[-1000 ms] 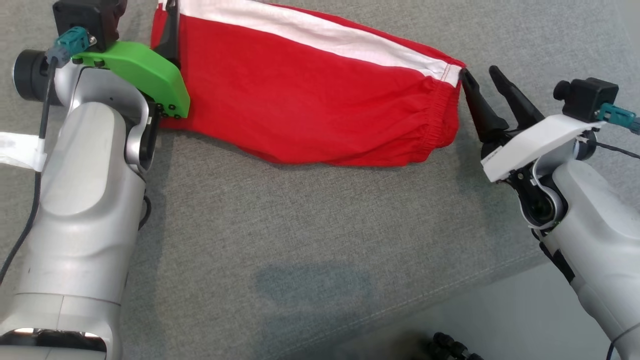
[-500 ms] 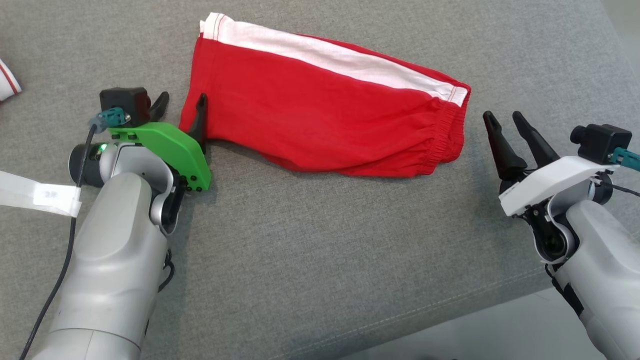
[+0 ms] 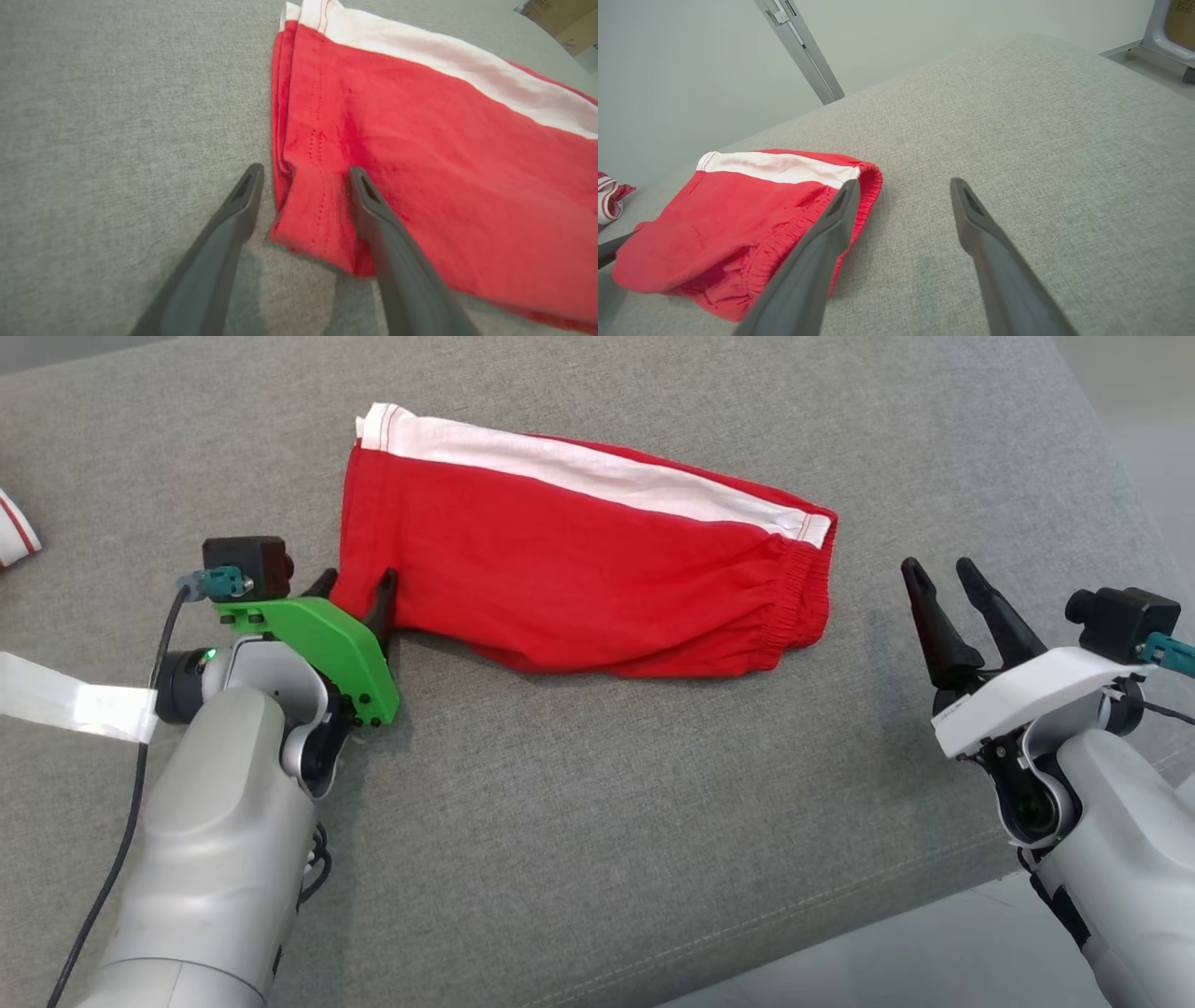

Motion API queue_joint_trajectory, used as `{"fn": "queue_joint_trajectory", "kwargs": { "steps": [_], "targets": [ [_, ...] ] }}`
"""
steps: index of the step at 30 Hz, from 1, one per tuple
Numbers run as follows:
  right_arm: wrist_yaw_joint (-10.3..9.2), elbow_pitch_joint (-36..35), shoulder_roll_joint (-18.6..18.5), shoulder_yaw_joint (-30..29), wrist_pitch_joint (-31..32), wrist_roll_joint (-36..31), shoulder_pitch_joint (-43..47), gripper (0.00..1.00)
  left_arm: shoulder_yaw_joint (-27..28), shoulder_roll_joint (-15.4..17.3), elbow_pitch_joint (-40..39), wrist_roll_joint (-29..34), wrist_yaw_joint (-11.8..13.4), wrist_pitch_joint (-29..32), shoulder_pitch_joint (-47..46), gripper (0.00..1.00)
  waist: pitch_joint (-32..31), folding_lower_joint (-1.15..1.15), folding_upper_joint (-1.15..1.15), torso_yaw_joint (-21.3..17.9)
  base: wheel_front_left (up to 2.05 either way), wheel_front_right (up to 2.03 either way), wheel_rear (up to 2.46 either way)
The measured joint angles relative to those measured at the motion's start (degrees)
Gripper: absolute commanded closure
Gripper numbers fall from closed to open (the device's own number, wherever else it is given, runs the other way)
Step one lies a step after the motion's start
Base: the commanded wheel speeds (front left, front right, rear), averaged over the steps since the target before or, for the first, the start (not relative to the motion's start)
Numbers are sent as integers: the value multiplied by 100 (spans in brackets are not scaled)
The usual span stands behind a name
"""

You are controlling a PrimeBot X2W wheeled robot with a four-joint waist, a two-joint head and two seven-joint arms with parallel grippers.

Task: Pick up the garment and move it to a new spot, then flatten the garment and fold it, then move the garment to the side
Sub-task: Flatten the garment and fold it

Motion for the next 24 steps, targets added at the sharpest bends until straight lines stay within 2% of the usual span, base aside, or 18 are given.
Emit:
{"fn": "queue_joint_trajectory", "kwargs": {
  "steps": [5, 9, 18, 24],
  "targets": [
    [0, -22, -5, -166, 0, -60, 179, 0, -181, -13, 64, -20, -46, 43, 13, 100, -92, 0, 0, -12, 0, 0, 0],
    [-1, -91, -20, -321, 0, -152, 246, 0, -348, -21, -55, -349, -101, 13, 113, 100, -149, 0, 0, 50, 0, 0, 0],
    [-1, -174, -16, -534, 0, -201, 504, 0, -542, -32, -633, -1045, -121, -645, 608, 100, -320, 0, 0, 308, 0, 0, 0],
    [-1, -163, 52, -806, 0, -152, 825, 0, -901, -31, -968, -1374, -124, -999, 1289, 100, -468, 0, 0, 556, 0, 0, 0]
  ]
}}
